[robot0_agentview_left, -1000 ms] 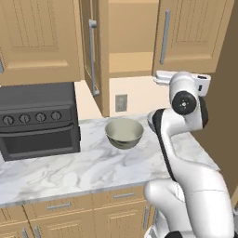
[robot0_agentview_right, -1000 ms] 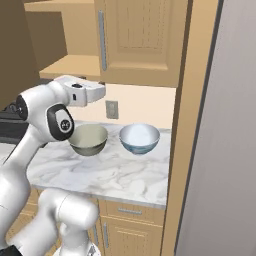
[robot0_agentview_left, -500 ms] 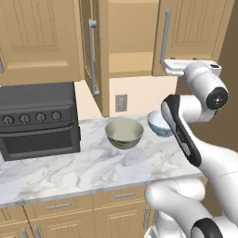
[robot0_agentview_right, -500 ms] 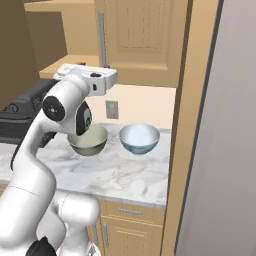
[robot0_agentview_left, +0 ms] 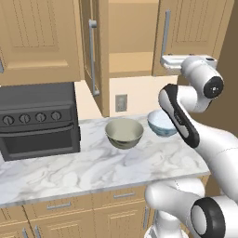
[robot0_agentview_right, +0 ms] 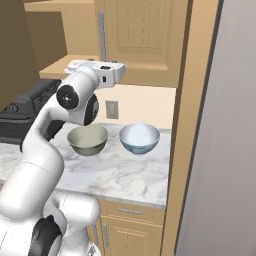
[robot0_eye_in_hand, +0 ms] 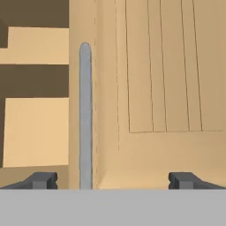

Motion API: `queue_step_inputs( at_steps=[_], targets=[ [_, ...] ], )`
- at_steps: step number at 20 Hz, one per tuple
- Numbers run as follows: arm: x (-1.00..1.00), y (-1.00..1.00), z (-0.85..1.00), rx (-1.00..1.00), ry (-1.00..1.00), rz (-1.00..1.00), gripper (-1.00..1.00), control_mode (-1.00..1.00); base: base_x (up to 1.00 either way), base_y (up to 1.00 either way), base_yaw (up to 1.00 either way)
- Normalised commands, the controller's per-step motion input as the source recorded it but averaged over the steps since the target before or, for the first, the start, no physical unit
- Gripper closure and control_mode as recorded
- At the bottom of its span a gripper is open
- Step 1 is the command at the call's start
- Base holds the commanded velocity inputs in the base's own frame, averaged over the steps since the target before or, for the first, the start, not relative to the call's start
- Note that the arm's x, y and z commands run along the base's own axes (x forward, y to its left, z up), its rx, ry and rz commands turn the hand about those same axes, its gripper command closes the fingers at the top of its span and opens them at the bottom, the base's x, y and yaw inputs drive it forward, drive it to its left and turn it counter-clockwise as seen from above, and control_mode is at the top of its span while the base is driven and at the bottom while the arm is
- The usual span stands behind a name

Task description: Open the cabinet. Pick the bowls from the counter and place them in the cabinet. Then close the cabinet.

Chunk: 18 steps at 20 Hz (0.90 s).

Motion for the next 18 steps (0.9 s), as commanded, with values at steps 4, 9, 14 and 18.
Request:
queue_step_inputs(
  at_steps=[4,9,14,18],
  targets=[
    [0.65,0.23,0.13,0.0,0.13,0.01,-1.0,-1.0,0.0,0.0,0.0],
    [0.77,0.21,0.11,0.0,0.1,0.02,-1.0,-1.0,0.0,0.0,0.0],
    [0.95,0.0,0.0,0.0,0.14,0.02,-1.0,-1.0,0.0,0.0,0.0],
    [0.99,0.0,-0.01,0.0,0.12,0.06,-1.0,-1.0,0.0,0.0,0.0]
  ],
)
